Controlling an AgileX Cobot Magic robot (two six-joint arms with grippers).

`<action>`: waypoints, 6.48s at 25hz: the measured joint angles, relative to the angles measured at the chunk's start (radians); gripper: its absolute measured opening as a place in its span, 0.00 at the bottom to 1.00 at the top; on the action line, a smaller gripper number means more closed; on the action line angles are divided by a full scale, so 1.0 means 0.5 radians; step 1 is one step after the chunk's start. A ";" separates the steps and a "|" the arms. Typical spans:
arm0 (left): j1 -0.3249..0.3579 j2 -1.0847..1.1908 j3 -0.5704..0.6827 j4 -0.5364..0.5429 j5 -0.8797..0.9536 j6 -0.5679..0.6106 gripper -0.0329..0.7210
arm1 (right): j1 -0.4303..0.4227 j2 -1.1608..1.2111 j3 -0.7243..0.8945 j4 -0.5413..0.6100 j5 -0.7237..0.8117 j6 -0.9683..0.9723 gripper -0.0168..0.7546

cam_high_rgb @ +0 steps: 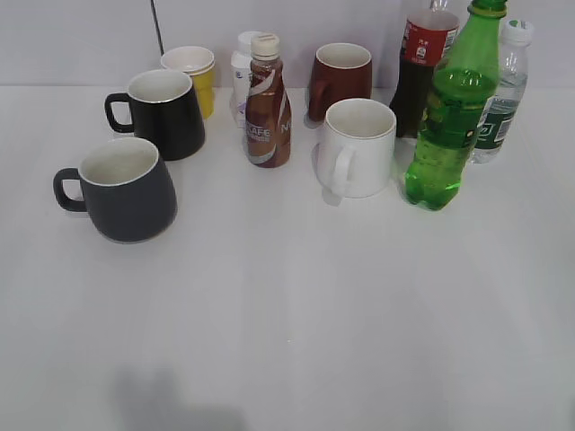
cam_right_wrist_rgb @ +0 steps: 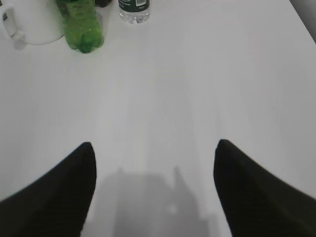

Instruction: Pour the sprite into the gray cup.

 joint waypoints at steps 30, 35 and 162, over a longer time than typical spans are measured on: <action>0.000 2.259 0.569 0.263 -3.365 0.000 0.36 | 0.000 0.000 0.000 0.000 0.000 0.002 0.74; 0.000 2.782 0.569 0.327 -3.747 0.000 0.48 | 0.000 0.000 0.000 0.000 0.000 0.002 0.74; -1.367 2.567 -0.103 0.307 -2.656 0.145 0.11 | 1.125 2.769 -0.610 -0.611 -2.321 -1.786 0.57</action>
